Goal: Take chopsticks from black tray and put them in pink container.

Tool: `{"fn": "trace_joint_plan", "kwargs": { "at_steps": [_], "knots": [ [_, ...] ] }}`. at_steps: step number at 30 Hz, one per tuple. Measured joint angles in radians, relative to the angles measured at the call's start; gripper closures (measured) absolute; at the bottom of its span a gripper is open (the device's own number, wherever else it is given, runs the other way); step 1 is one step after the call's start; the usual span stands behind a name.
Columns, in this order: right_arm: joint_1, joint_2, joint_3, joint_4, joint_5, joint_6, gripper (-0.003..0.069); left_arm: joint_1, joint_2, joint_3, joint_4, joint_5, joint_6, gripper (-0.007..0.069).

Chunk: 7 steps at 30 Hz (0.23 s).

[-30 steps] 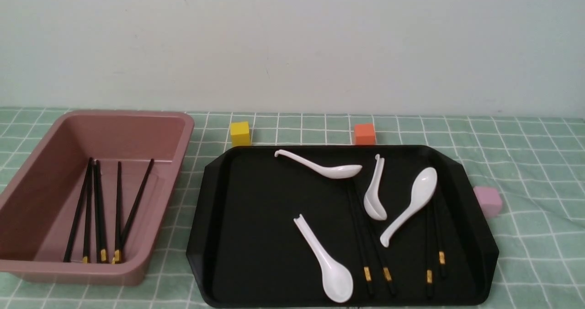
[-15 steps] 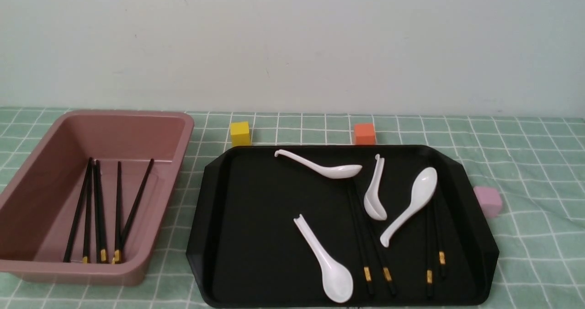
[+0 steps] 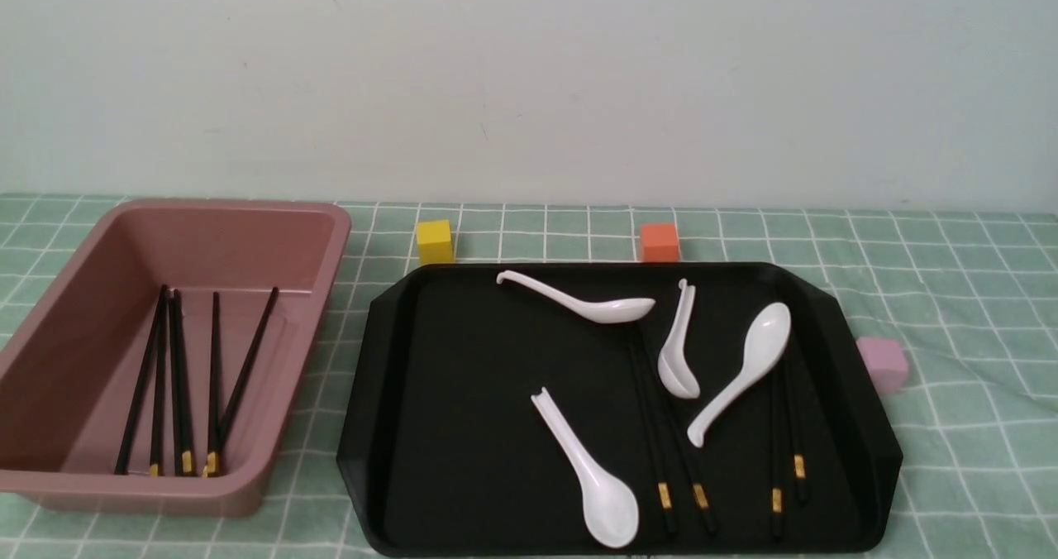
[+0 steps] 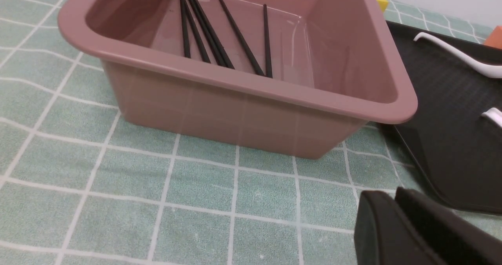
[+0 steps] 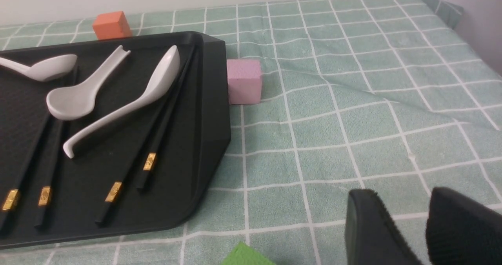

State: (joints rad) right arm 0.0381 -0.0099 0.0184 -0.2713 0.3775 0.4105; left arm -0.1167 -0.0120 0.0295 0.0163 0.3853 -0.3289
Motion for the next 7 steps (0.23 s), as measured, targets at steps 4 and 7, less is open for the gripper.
{"fn": "trace_joint_plan", "kwargs": {
  "at_steps": [4,7],
  "knots": [
    [0.0,0.0,0.0,0.0,0.0,0.0,0.0419,0.0,0.0,0.0,0.0,0.0,0.0,0.0553],
    [0.0,0.0,0.0,0.0,0.0,0.0,0.0419,0.0,0.0,0.0,0.0,0.0,0.0,0.0551]
  ]
}}
